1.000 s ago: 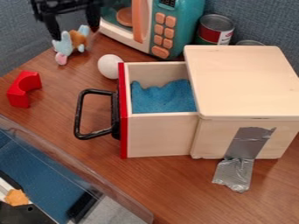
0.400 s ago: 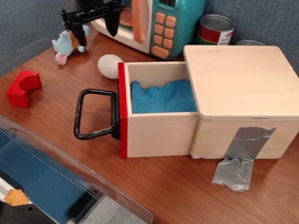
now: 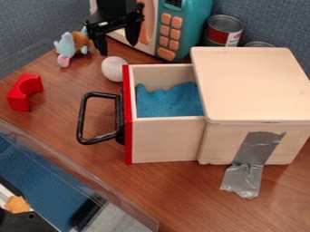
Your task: Put the white egg in the drawer
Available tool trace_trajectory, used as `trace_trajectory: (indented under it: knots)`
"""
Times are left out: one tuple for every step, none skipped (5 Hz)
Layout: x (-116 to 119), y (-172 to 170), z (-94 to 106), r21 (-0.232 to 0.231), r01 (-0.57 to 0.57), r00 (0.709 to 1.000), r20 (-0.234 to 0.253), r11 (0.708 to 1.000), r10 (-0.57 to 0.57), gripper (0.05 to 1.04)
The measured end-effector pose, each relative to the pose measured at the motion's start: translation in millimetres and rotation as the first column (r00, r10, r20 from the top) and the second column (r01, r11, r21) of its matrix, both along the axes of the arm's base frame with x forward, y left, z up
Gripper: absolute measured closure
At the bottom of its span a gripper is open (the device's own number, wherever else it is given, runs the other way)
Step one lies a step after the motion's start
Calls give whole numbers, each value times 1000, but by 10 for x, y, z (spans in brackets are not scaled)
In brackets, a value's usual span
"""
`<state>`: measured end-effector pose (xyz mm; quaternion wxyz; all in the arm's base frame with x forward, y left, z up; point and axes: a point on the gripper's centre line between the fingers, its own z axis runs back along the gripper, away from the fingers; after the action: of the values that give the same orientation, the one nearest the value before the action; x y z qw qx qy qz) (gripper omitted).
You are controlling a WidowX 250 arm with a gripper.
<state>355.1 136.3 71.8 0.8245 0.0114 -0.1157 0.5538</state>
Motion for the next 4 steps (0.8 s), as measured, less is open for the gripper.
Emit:
trace_trajectory:
  knots:
    - [11, 6, -135, 8, -7, 1000, -20, 1000, 7, 83]
    - [-40, 12, -246, 14, -13, 999, -43, 1000, 13, 83]
    - [-62, 22, -293, 21, -20, 998, -52, 1000, 21, 83]
    - [-81, 39, -411, 27, -27, 997, -77, 999, 29, 83]
